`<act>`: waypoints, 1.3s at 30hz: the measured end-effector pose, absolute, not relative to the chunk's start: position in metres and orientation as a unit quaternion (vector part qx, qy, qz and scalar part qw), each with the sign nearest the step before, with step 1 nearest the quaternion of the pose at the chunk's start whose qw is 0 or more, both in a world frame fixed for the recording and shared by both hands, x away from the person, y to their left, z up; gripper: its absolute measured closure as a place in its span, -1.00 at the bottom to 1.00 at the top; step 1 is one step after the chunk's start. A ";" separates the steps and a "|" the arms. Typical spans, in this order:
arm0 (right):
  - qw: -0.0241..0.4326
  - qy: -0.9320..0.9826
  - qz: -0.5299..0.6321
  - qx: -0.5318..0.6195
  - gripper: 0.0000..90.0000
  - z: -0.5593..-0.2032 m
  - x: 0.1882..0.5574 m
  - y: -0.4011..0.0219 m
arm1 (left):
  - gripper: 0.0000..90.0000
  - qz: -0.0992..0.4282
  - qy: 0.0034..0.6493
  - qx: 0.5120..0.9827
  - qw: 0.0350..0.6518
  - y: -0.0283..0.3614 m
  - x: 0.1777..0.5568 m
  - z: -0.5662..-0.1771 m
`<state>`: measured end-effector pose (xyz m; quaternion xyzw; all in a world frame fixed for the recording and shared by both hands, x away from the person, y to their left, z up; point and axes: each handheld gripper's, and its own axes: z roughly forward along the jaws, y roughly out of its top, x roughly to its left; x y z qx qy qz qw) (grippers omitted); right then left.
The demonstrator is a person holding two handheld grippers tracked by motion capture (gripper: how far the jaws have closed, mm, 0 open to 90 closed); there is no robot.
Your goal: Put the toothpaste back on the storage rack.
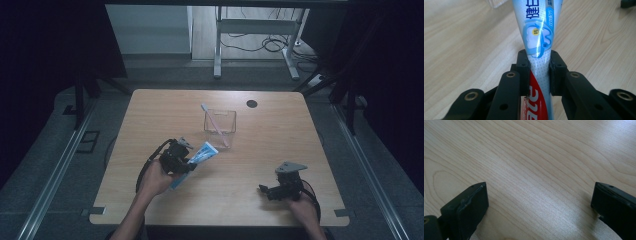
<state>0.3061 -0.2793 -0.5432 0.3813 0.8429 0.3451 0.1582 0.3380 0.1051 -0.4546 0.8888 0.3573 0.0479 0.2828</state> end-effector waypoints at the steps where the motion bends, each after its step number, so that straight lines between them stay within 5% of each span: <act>1: 0.158 0.842 0.345 0.382 -0.98 -0.543 0.306 -0.279 | 0.66 0.050 0.360 0.887 0.286 0.105 0.338 -0.453; 39: 0.158 0.842 0.346 0.383 -0.98 -0.543 0.306 -0.279 | 0.65 0.087 0.358 0.863 0.345 0.083 0.388 -0.393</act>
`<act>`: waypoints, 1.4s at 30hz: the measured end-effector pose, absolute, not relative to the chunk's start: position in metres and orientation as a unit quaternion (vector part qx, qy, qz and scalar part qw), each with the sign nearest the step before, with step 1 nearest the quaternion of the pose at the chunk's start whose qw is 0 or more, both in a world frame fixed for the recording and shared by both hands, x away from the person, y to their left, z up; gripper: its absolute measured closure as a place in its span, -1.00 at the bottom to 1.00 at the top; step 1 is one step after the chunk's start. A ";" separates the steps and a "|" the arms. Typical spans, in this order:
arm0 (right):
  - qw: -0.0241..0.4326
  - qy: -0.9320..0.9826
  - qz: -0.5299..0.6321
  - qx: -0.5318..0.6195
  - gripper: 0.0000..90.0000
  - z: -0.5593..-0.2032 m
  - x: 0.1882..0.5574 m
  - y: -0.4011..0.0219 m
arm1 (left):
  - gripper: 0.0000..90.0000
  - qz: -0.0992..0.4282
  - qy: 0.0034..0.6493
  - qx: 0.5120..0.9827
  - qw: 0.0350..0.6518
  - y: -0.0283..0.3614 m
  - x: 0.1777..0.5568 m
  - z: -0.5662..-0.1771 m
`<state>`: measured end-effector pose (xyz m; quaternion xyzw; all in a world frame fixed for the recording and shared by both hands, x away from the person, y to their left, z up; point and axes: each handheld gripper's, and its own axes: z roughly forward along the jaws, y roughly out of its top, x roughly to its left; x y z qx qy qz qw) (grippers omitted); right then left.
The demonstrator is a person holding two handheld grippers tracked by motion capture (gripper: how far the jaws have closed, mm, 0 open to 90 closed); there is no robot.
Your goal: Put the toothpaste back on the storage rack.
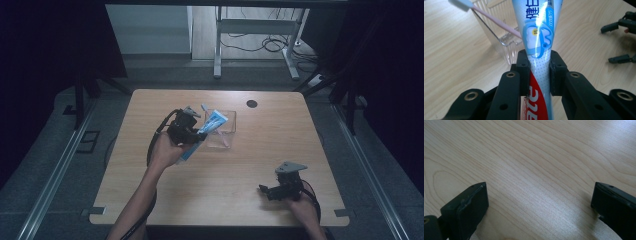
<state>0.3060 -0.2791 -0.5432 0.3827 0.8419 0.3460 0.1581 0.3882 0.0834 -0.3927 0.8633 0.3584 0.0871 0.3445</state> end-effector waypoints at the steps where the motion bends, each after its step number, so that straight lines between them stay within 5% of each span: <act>1: 0.158 0.842 0.346 0.382 -0.98 -0.543 0.306 -0.279 | 0.65 0.091 0.355 0.864 0.345 0.083 0.390 -0.392; 42: 0.158 0.843 0.345 0.381 -0.98 -0.543 0.306 -0.279 | 0.66 0.146 0.346 0.834 0.403 0.045 0.451 -0.371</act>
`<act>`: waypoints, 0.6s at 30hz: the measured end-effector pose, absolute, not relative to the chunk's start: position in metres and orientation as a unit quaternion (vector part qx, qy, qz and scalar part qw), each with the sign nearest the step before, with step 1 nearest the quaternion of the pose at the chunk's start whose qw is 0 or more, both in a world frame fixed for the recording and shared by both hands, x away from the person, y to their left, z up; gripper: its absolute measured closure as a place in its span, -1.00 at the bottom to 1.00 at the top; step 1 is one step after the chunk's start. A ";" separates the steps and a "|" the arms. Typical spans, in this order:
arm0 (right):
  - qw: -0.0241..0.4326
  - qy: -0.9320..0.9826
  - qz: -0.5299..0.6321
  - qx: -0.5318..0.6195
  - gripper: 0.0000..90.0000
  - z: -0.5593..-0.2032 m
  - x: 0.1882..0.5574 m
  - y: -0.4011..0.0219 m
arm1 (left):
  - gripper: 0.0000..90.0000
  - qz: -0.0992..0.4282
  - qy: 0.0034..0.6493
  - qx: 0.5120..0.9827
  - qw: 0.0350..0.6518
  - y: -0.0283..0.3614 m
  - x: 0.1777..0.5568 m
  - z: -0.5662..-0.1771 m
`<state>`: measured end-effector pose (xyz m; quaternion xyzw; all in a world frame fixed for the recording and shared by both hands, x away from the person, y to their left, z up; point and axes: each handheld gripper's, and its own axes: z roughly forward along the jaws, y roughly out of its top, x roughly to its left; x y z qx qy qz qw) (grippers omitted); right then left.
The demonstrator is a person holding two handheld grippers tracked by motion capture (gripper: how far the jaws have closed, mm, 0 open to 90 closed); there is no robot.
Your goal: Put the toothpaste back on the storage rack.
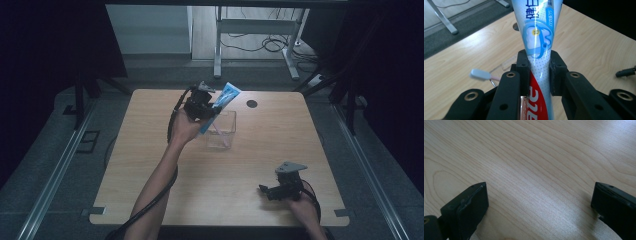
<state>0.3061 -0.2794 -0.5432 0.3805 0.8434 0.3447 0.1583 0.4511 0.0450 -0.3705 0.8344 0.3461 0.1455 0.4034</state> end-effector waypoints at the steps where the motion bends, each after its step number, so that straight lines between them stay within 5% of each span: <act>1: 0.159 0.843 0.345 0.381 -0.98 -0.543 0.306 -0.279 | 0.66 0.146 0.347 0.833 0.406 0.044 0.453 -0.370; 18: 0.158 0.842 0.346 0.382 -0.98 -0.543 0.306 -0.279 | 0.66 0.164 0.343 0.829 0.411 0.019 0.475 -0.372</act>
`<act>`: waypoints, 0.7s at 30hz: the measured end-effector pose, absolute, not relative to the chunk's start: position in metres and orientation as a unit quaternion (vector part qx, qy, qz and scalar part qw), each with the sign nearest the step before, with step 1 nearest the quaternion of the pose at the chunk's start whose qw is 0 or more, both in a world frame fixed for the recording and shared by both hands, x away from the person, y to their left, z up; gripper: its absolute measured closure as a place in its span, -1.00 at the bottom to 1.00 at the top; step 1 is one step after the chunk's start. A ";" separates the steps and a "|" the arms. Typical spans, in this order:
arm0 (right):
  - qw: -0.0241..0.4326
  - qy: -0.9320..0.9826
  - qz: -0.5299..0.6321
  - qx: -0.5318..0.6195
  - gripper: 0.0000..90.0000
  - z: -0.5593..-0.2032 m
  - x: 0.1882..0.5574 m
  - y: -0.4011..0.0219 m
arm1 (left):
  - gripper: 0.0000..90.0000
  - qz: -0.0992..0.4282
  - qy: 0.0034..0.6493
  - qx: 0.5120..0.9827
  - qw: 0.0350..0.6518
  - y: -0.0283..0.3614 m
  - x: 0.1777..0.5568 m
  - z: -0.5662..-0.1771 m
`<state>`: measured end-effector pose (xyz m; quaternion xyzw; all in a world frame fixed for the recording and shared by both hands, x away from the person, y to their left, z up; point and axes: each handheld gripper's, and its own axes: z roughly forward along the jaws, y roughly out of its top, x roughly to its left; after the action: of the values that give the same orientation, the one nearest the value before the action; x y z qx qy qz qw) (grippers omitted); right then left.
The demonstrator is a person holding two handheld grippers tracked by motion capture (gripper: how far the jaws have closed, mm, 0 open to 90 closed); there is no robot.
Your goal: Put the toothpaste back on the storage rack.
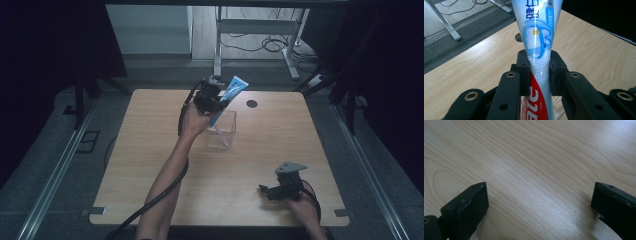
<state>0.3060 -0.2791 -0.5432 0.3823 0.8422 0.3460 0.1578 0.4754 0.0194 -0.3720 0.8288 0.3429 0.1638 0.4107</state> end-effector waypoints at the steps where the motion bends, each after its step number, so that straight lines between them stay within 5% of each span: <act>1: 0.158 0.842 0.346 0.383 -0.98 -0.543 0.306 -0.279 | 0.65 0.165 0.342 0.828 0.412 0.018 0.477 -0.372; 21: 0.158 0.842 0.346 0.383 -0.98 -0.543 0.306 -0.279 | 0.65 0.190 0.330 0.817 0.433 0.006 0.493 -0.394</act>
<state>0.3059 -0.2790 -0.5432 0.3831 0.8417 0.3462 0.1579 0.4927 0.0059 -0.3938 0.8173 0.3299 0.1898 0.4326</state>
